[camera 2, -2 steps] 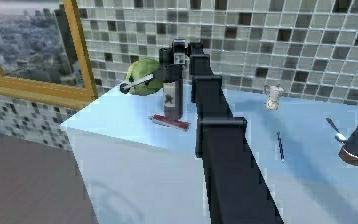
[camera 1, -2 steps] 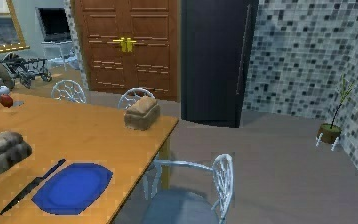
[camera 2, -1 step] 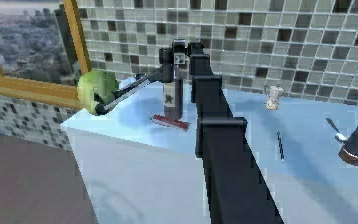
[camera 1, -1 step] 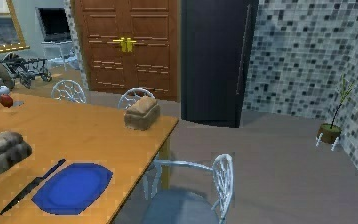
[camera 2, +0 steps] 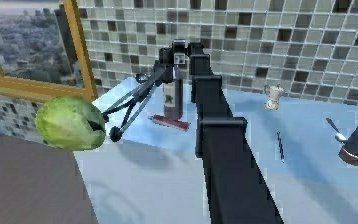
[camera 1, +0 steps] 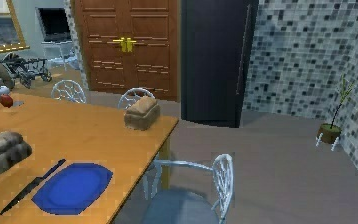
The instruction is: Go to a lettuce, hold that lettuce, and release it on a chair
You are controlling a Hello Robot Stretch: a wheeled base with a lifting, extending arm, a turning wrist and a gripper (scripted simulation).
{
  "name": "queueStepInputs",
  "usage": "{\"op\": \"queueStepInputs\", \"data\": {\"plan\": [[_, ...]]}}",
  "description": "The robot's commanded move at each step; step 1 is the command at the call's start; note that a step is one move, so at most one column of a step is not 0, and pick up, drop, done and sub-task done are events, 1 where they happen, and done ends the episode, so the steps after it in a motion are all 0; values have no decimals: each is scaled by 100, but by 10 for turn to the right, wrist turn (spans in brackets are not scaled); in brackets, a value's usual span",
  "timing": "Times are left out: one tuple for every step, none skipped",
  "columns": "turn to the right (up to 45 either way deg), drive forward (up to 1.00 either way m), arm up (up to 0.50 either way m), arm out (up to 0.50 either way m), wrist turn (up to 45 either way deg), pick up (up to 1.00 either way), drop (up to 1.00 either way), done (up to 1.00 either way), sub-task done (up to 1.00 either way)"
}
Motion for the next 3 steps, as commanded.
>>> {"op": "queueStepInputs", "data": {"plan": [[0,0,0,-48,0,0,0,0,0],[-450,0,0,0,0,0,0,0,0],[-450,0,0,0,0,0,0,0,0]]}}
